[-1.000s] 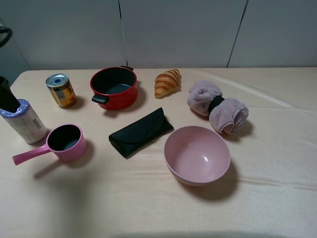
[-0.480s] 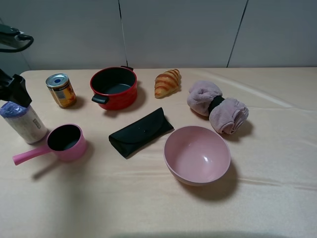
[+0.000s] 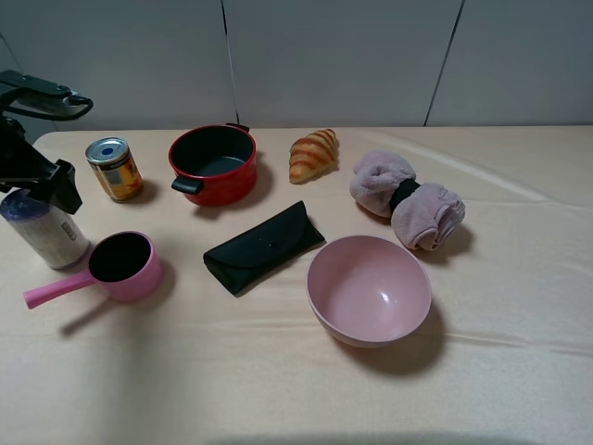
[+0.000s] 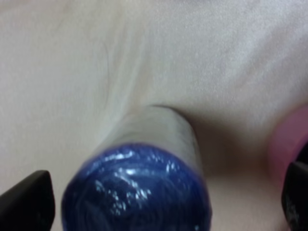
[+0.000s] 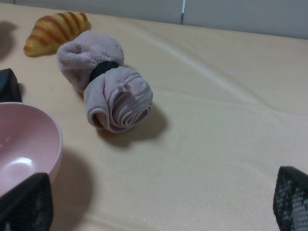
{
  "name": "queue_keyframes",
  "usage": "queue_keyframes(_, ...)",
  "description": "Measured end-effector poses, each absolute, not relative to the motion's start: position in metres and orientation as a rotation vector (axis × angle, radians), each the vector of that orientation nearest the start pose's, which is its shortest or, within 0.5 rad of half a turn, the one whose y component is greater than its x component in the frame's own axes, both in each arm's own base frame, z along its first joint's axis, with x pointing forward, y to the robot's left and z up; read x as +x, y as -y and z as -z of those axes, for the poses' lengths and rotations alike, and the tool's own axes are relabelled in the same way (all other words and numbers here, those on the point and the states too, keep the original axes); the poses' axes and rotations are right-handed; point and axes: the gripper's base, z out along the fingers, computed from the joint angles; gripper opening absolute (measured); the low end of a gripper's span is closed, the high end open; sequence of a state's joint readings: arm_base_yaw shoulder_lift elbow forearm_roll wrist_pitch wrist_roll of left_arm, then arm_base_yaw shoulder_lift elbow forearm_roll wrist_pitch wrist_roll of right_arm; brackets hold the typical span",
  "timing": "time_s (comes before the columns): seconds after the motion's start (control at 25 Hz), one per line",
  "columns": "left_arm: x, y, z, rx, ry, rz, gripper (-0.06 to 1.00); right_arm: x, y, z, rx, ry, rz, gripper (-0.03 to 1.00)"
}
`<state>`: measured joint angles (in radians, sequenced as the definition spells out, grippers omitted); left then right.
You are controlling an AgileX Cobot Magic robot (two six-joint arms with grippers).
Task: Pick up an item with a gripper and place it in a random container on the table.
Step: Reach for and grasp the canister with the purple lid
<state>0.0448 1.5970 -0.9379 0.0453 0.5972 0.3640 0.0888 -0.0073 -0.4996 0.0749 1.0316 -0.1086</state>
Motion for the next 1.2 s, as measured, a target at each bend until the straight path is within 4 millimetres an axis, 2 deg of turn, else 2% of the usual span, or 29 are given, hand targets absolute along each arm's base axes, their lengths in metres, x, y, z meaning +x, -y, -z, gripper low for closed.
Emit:
queue_keyframes(0.2, 0.308, -0.016, -0.193, 0.484, -2.722, -0.154, 0.95, -0.005, -0.005, -0.28, -0.2, -1.997, -0.076, 0.69)
queue_keyframes(0.64, 0.317, -0.016, -0.158, 0.502, -2.804, -0.129, 0.94, -0.005, -0.005, -0.28, -0.2, -1.997, -0.076, 0.69)
queue_keyframes(1.2, 0.32, -0.017, -0.137, 0.518, -2.854, -0.117, 0.94, -0.005, -0.005, -0.28, -0.2, -1.997, -0.076, 0.69)
